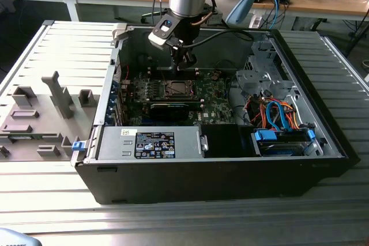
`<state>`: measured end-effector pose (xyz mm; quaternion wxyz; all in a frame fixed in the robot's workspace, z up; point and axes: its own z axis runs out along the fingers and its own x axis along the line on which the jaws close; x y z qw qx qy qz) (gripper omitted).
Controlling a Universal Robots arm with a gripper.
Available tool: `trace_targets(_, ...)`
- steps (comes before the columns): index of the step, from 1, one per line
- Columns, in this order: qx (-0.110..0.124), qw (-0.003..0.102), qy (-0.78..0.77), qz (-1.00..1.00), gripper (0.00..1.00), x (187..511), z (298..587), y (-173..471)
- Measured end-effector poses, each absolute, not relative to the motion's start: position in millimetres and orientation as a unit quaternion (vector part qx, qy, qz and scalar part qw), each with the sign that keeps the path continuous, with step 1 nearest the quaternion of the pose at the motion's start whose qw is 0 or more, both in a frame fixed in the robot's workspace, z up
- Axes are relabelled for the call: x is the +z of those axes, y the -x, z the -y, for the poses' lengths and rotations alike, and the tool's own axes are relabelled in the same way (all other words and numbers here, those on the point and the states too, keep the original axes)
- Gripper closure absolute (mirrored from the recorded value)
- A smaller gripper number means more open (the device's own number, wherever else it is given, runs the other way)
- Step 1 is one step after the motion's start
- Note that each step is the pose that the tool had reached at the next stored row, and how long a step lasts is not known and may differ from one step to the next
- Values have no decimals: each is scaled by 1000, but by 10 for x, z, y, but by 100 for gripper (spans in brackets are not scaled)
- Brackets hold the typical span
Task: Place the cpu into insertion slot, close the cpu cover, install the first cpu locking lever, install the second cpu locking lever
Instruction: 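Install the first cpu locking lever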
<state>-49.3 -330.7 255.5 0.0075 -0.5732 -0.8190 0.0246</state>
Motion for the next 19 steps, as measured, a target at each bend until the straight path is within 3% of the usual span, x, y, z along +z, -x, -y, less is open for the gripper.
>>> trace_targets(19,25,7,562,827,89,2555,3307,493)
